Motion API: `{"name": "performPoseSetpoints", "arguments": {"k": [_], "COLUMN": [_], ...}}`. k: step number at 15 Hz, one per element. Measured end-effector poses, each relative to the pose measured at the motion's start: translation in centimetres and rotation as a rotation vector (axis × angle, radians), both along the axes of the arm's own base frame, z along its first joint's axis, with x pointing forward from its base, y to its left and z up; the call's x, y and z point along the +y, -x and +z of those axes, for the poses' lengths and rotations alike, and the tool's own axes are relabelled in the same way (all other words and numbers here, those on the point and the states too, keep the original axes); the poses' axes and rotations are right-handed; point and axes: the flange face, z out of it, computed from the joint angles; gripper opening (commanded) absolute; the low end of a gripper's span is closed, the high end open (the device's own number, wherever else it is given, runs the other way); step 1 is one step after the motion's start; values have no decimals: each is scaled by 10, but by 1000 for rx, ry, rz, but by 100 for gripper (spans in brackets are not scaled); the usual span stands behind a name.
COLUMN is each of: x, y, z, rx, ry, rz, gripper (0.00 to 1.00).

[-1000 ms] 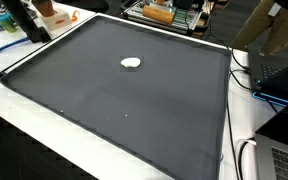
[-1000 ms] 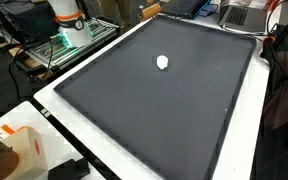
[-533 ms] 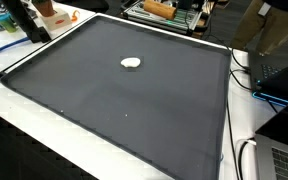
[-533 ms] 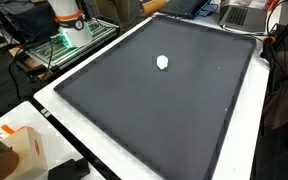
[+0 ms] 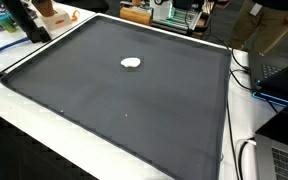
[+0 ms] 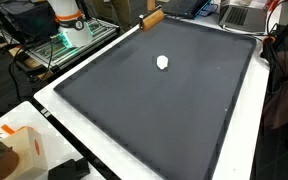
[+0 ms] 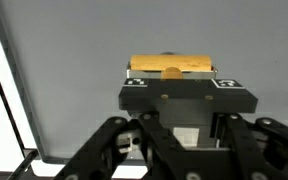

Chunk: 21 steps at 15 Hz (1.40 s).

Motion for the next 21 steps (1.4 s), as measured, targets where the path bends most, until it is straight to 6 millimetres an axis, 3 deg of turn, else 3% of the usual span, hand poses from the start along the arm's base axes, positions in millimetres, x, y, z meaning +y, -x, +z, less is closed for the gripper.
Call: {"name": "performPoseSetpoints", "arguments": {"k": [2,4,7,13,14,16,17,21], "x": [-28,-37,-28,14,20,28,30,30], "y": [-10,-13,-13,-8,-7,-6,-5,-7], "z": [-3,-5,1,12,12,11,11,6], "rx": [16,16,-21,-176,-191,-201,-201,-191], "ry": [-5,-8,-12,-39,-42,-47,-47,-47], "rz": [52,82,96,53,46,31,29,24], "gripper": [23,23,23,23,48,48,23,23]}}
